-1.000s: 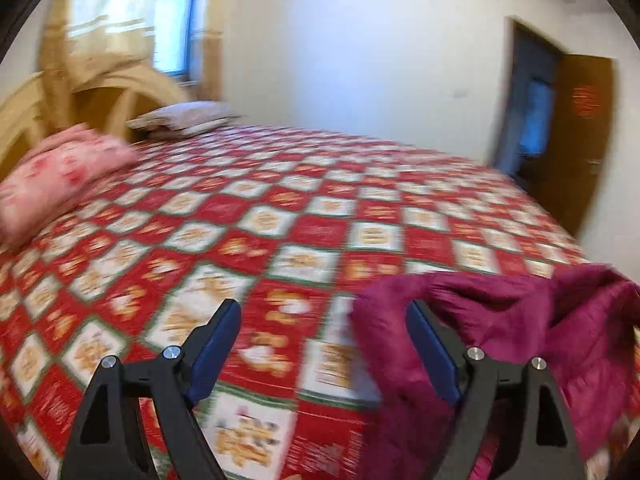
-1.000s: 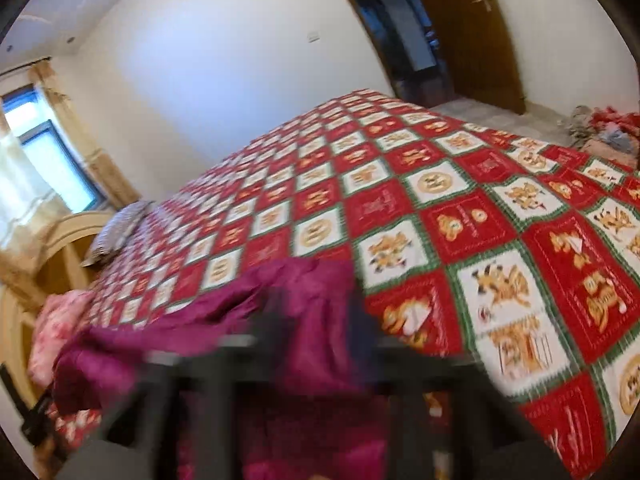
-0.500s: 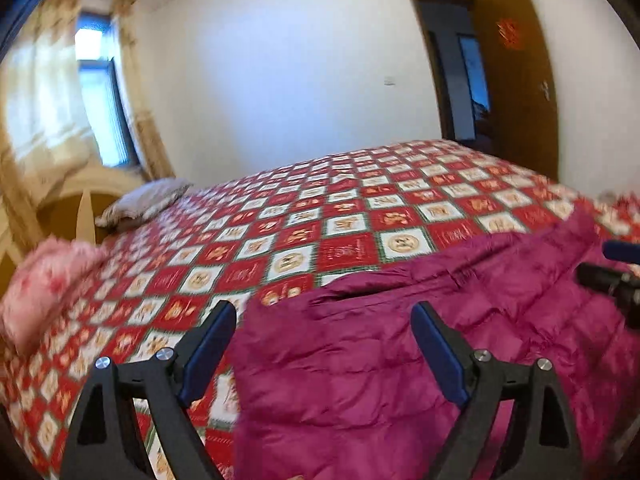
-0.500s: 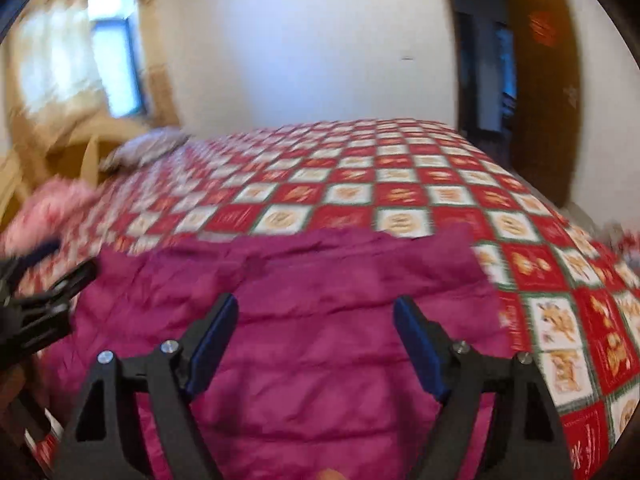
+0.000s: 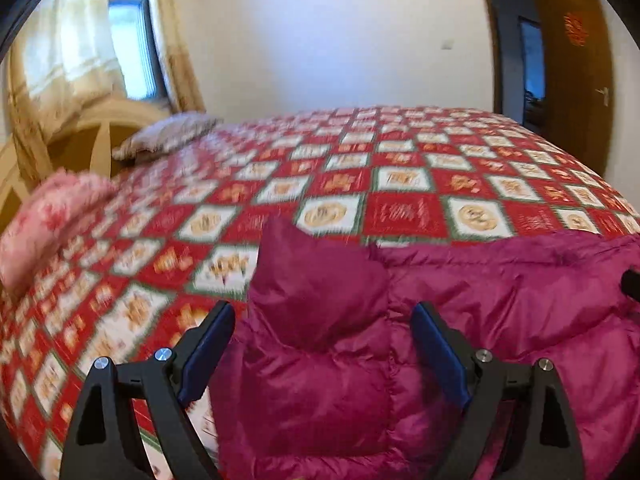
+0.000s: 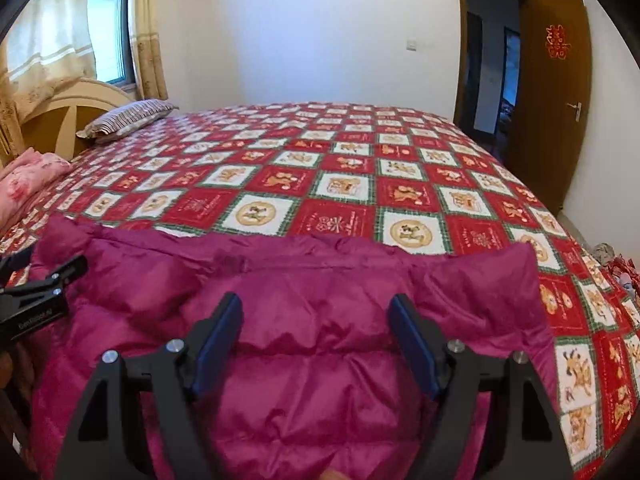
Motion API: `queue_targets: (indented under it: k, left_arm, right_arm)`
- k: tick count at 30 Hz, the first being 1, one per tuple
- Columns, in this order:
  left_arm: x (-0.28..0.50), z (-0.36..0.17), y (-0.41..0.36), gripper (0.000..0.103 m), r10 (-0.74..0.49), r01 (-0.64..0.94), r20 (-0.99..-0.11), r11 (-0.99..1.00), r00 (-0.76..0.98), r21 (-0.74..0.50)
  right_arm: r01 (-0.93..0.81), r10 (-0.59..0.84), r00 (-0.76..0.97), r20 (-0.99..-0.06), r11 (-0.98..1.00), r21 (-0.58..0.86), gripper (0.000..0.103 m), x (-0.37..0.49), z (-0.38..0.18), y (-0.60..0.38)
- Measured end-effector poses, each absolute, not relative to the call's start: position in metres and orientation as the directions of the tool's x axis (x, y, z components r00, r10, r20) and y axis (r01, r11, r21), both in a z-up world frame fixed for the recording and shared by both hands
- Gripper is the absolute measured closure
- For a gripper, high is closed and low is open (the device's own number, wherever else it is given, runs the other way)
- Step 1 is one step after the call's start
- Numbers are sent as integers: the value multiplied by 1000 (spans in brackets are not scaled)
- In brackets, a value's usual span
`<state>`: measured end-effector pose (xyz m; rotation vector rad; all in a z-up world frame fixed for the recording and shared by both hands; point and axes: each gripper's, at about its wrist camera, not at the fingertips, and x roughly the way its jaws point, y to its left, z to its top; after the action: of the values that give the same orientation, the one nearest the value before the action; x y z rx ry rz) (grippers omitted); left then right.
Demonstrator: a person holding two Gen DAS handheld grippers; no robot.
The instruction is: Fold large clothes
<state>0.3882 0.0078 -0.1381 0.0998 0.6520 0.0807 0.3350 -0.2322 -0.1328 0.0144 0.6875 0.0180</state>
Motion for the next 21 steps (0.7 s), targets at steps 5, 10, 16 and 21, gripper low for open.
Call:
queue_targets:
  k: [5, 10, 16, 21]
  left_arm:
    - [402, -150, 19, 13, 107, -90, -634, 994, 766, 58]
    - [408, -150, 22, 13, 105, -103, -646, 994, 756, 41]
    - [414, -154, 30, 11, 96, -128, -667, 992, 739, 1]
    - [423, -158, 37, 10, 126, -182, -680, 983, 723, -10]
  right_arm:
    - [10, 14, 755, -655, 999, 33, 24, 350, -144, -237]
    - [17, 6, 755, -656, 999, 28, 24, 358, -141, -239]
    - [-13, 36, 763, -646, 999, 41, 25, 357, -122, -230]
    - [44, 14, 780, -625, 996, 77, 25, 354, -116, -248]
